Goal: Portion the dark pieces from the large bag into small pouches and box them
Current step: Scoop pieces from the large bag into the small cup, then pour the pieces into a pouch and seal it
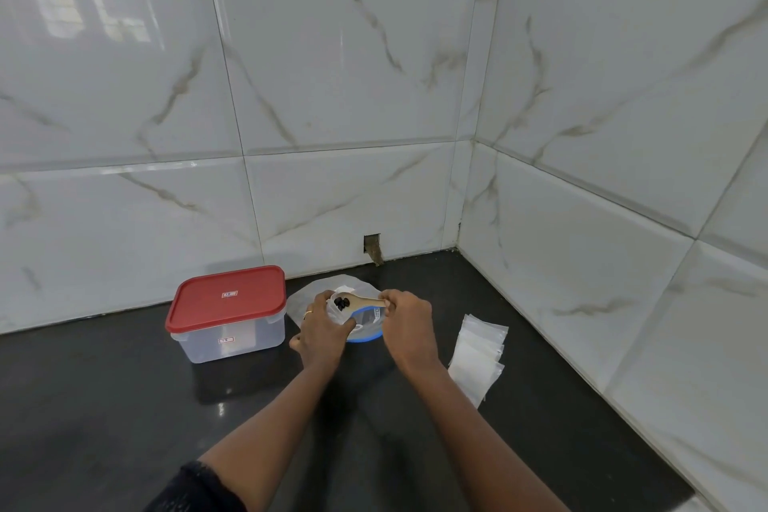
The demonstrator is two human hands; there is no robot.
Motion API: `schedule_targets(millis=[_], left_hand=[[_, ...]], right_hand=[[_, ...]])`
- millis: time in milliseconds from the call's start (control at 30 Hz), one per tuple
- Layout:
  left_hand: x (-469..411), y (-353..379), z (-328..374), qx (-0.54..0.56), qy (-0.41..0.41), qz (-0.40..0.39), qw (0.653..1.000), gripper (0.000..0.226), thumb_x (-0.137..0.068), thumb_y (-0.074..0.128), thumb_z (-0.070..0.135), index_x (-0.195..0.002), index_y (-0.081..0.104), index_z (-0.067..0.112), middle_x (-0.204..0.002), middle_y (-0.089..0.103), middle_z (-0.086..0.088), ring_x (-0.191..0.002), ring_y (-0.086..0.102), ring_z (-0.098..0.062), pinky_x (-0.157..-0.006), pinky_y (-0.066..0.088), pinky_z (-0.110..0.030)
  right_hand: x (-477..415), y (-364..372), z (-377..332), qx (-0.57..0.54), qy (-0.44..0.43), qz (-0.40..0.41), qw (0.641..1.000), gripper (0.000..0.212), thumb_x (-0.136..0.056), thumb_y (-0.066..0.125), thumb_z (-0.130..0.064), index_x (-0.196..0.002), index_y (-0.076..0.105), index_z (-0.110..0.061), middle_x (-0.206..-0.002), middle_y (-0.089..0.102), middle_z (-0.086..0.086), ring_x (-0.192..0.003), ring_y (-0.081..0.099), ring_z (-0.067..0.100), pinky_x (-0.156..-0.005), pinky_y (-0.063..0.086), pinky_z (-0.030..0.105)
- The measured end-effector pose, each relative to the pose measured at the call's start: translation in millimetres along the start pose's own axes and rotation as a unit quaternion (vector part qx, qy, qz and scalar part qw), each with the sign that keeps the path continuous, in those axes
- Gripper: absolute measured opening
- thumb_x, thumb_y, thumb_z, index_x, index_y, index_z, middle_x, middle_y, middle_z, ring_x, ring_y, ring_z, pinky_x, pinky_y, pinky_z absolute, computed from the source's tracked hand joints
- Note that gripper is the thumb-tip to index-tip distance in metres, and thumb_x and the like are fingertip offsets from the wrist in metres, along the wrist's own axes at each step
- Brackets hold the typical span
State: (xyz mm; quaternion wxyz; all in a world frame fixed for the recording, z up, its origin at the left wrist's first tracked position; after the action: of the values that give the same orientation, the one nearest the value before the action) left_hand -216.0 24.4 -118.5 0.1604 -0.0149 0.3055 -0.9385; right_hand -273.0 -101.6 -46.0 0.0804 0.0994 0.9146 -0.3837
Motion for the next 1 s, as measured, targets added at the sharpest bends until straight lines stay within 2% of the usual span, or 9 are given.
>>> schedule_targets(millis=[100,300,433,500,567,700,800,900,1000], left_hand=[[0,2,-1,0.002,-0.004,0.006,1.0,0.068,-0.077,0.075,0.026,-0.135,0.04,0.025,-0.135,0.052,-0.005,-0.121,0.05,-0.025,-0.101,0.032,-0.049],[-2,3,-4,0.011,-0.003,0.008,1.0,0.068,-0.078,0.074,0.029,-0.136,0.04,0.024,-0.136,0.051,-0.006,-0.122,0.049,-0.026,-0.101,0.033,-0.047],[-6,4,-5,0.002,-0.007,0.01,1.0,0.066,-0.079,0.073,0.029,-0.135,0.04,0.022,-0.133,0.053,-0.006,-0.12,0.05,-0.026,-0.1,0.034,-0.047],[-8,4,-7,0.003,-0.006,0.01,1.0,0.064,-0.078,0.074,0.026,-0.133,0.042,0.022,-0.13,0.055,-0.006,-0.118,0.051,-0.026,-0.1,0.034,-0.048],[-13,2,-10,0.007,-0.008,0.014,1.0,0.061,-0.077,0.074,0.022,-0.13,0.044,0.021,-0.128,0.055,-0.007,-0.118,0.051,-0.026,-0.101,0.032,-0.051],[-24,-2,-15,-0.004,-0.02,0.023,1.0,0.06,-0.078,0.073,0.02,-0.13,0.043,0.019,-0.128,0.055,-0.009,-0.118,0.052,-0.029,-0.101,0.034,-0.054],[-34,0,-18,-0.021,-0.032,-0.002,0.999,0.063,-0.076,0.075,0.022,-0.129,0.041,0.019,-0.127,0.055,-0.009,-0.115,0.053,-0.029,-0.1,0.037,-0.053],[-39,1,-19,-0.025,-0.049,-0.022,0.998,0.07,-0.073,0.078,0.025,-0.13,0.039,0.018,-0.129,0.052,-0.01,-0.117,0.05,-0.029,-0.1,0.037,-0.053],[-39,1,-20,-0.05,-0.024,-0.032,0.998,0.078,-0.071,0.079,0.031,-0.134,0.035,0.018,-0.133,0.048,-0.008,-0.121,0.047,-0.027,-0.103,0.036,-0.052]], right_hand=[[0,1,-1,0.05,-0.051,-0.008,0.997,0.039,-0.096,0.048,-0.003,-0.134,0.053,-0.01,-0.123,0.06,0.009,-0.109,0.06,0.016,-0.094,0.046,0.018],[3,5,2,0.076,-0.112,-0.02,0.991,0.041,-0.095,0.052,-0.01,-0.136,0.05,-0.009,-0.128,0.059,0.009,-0.115,0.056,0.017,-0.099,0.043,0.02],[-3,11,10,0.06,-0.095,0.003,0.994,0.04,-0.093,0.057,-0.011,-0.133,0.054,-0.01,-0.124,0.062,0.009,-0.111,0.06,0.016,-0.095,0.045,0.017],[-6,8,14,0.034,-0.064,0.04,0.997,0.036,-0.094,0.055,-0.01,-0.13,0.057,-0.011,-0.119,0.064,0.009,-0.105,0.063,0.014,-0.086,0.046,0.012],[-10,3,21,-0.02,0.018,0.094,0.995,0.032,-0.096,0.049,-0.008,-0.127,0.059,-0.009,-0.115,0.065,0.009,-0.101,0.063,0.014,-0.076,0.044,0.011],[-18,6,47,-0.115,0.203,0.155,0.96,0.033,-0.099,0.039,-0.007,-0.124,0.061,-0.006,-0.11,0.065,0.011,-0.102,0.061,0.021,-0.078,0.041,0.02],[-16,21,65,-0.104,0.255,0.126,0.953,0.031,-0.099,0.038,-0.008,-0.116,0.063,-0.001,-0.099,0.066,0.014,-0.092,0.061,0.024,-0.081,0.047,0.03],[-15,39,81,-0.065,0.274,0.085,0.956,0.03,-0.099,0.04,-0.011,-0.12,0.059,-0.001,-0.104,0.065,0.014,-0.096,0.062,0.024,-0.081,0.047,0.029],[-16,53,90,0.002,0.269,0.041,0.962,0.03,-0.1,0.037,-0.016,-0.119,0.058,-0.005,-0.105,0.065,0.011,-0.099,0.062,0.022,-0.084,0.048,0.029]])
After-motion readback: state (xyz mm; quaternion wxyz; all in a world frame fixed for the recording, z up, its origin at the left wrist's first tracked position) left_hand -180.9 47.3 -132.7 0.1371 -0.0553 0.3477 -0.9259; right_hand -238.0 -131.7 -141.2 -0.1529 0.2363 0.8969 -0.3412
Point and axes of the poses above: each hand's wrist, its own x-axis away from the middle knuckle, its own y-axis out of the palm, z = x × y, the point moved 1 cm from there along -x, towards the middle knuckle
